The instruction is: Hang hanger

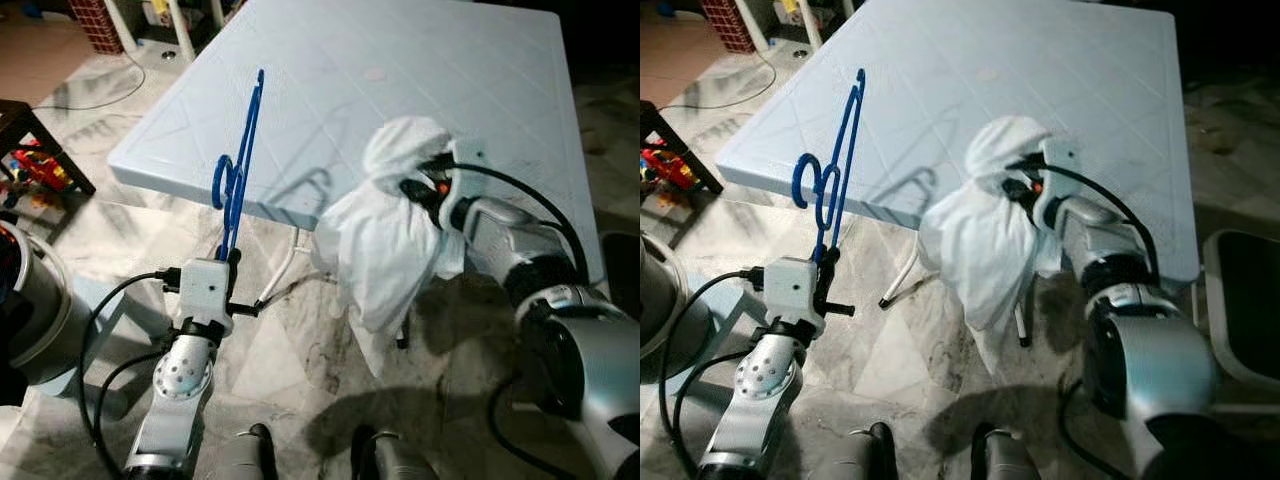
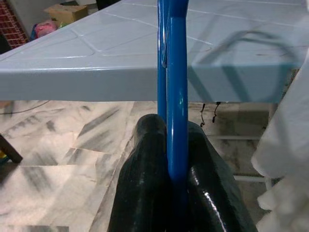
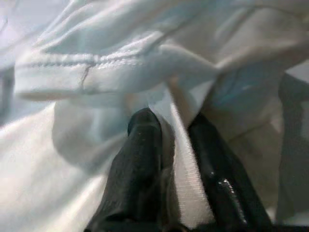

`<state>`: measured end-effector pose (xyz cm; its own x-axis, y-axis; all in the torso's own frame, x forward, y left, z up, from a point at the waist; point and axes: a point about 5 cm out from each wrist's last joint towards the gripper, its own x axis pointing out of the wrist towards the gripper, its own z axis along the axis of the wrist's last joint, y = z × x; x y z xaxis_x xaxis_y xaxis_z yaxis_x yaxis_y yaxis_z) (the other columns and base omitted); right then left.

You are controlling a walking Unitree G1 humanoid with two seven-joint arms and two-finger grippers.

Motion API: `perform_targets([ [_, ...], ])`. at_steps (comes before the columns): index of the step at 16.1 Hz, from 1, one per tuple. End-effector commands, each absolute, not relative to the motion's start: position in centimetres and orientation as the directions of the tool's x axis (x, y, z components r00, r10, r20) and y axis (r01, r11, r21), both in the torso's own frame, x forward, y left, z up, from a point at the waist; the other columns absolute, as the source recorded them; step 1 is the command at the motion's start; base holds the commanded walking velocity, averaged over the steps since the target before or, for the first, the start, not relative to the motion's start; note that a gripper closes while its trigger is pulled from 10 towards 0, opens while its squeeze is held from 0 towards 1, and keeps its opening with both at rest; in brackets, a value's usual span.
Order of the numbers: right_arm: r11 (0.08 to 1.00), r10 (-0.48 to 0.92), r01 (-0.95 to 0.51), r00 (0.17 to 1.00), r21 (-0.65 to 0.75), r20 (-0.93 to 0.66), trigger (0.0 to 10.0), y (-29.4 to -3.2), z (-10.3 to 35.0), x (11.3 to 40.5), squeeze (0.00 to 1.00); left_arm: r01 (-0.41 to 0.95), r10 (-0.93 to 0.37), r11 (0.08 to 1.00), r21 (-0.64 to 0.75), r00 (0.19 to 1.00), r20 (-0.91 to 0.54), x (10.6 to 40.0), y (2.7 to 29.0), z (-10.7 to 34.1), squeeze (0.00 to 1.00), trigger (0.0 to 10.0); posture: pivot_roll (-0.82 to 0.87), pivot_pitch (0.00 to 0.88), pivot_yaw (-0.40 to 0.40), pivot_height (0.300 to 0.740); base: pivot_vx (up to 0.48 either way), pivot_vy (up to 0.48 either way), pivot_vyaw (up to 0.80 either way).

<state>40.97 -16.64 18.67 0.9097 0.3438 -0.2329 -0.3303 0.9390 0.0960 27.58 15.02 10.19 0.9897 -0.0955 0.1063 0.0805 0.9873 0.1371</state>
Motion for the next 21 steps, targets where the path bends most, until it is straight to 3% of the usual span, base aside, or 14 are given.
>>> perform_targets([
  [1,0.935,0.349,-0.327,0.917,0.139,-0.192,0.0,-15.8,19.9,41.4,0.0,0.049,-0.065,0.989,0.143,0.992,0.104,27.1,15.7,10.2,0.0,10.0,0.14,0.243,0.001,0.74,0.0,0.0,0.0],
  [8,0.939,0.174,-0.221,0.966,0.264,0.191,0.0,-15.3,31.3,43.0,0.0,-0.023,0.004,0.985,0.169,0.993,0.114,25.6,17.4,10.7,0.0,10.0,0.26,0.247,-0.025,0.74,0.0,0.0,0.0],
  [12,0.949,0.01,-0.162,0.873,0.271,0.488,0.0,-17.2,40.2,41.5,0.0,-0.041,0.021,0.983,0.178,0.993,0.114,25.2,17.8,10.9,0.0,10.0,0.27,0.251,-0.031,0.74,0.0,0.0,0.0],
  [15,0.967,-0.031,-0.12,0.824,0.226,0.566,0.0,-18.7,42.2,40.7,0.0,-0.043,0.024,0.984,0.173,0.993,0.113,25.3,17.4,10.9,0.0,10.0,0.26,0.244,-0.04,0.74,0.0,0.0,0.0],
  [16,0.992,0.029,-0.088,0.859,0.092,0.512,10.0,-18.3,39.5,41.3,0.0,-0.041,0.022,0.985,0.17,0.993,0.113,25.5,17.3,10.9,0.0,10.0,0.25,0.24,-0.038,0.74,0.0,0.0,0.0],
  [19,0.973,0.156,-0.087,0.929,-0.213,0.335,10.0,-17.5,33.0,42.3,0.0,-0.022,0.003,0.987,0.161,0.994,0.113,25.8,16.8,10.9,0.0,10.0,0.23,0.235,-0.03,0.74,0.0,0.0,0.0],
  [20,0.928,0.22,-0.144,0.956,-0.344,0.195,10.0,-17.5,29.0,42.3,1.0,-0.008,-0.009,0.988,0.157,0.994,0.109,26.1,16.5,10.8,0.0,10.0,0.21,0.232,-0.025,0.74,0.0,0.0,0.0],
  [21,0.904,0.26,-0.191,0.956,-0.383,0.138,10.0,-17.7,27.2,42.1,1.0,0.003,-0.02,0.988,0.155,0.994,0.106,26.2,16.4,10.7,0.0,10.0,0.2,0.231,-0.018,0.74,0.0,0.0,0.0],
])
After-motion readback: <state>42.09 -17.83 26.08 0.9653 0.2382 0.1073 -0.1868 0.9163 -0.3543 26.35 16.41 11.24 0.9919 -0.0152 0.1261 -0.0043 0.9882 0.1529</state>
